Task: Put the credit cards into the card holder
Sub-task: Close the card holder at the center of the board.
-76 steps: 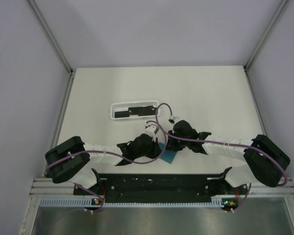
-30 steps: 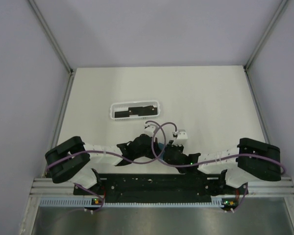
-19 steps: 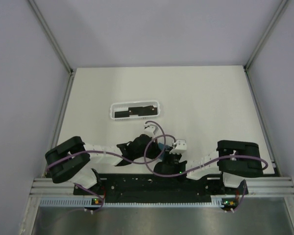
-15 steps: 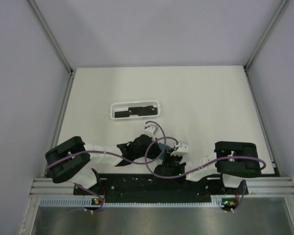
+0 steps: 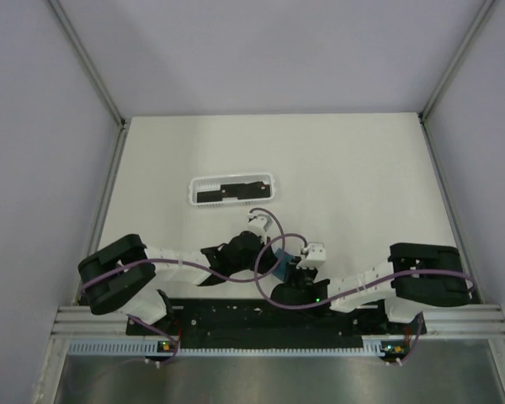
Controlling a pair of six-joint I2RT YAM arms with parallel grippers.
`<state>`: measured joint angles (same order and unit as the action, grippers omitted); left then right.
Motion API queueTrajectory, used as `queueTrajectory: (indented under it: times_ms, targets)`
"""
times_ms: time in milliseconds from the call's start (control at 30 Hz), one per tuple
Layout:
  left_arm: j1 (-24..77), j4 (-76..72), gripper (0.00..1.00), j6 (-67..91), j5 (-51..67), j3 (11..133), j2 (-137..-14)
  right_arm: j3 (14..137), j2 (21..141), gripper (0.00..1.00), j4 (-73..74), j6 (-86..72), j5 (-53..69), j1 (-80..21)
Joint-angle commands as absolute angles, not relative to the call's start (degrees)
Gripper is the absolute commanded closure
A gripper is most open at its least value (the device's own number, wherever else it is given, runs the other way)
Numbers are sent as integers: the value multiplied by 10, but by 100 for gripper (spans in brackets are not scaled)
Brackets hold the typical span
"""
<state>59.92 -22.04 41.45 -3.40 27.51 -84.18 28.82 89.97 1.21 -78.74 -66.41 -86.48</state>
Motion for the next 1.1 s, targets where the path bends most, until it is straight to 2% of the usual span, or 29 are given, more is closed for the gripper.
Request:
queueTrajectory:
  times_ms: [0, 233, 367, 700, 1067]
  targets:
    - [598, -233, 100, 415, -35, 267, -846, 253, 854, 84, 155, -675, -466, -865]
    - [598, -234, 100, 412, -31, 273, -853, 242, 656, 74, 115, -546, -428, -771]
    - [597, -240, 100, 411, -24, 276, -860, 238, 598, 70, 113, -492, -389, -723]
    - [597, -221, 100, 409, -11, 275, -824, 225, 559, 72, 113, -448, -254, -689]
    - [598, -130, 100, 400, -47, 272, -710, 242, 549, 72, 198, -456, -127, -684]
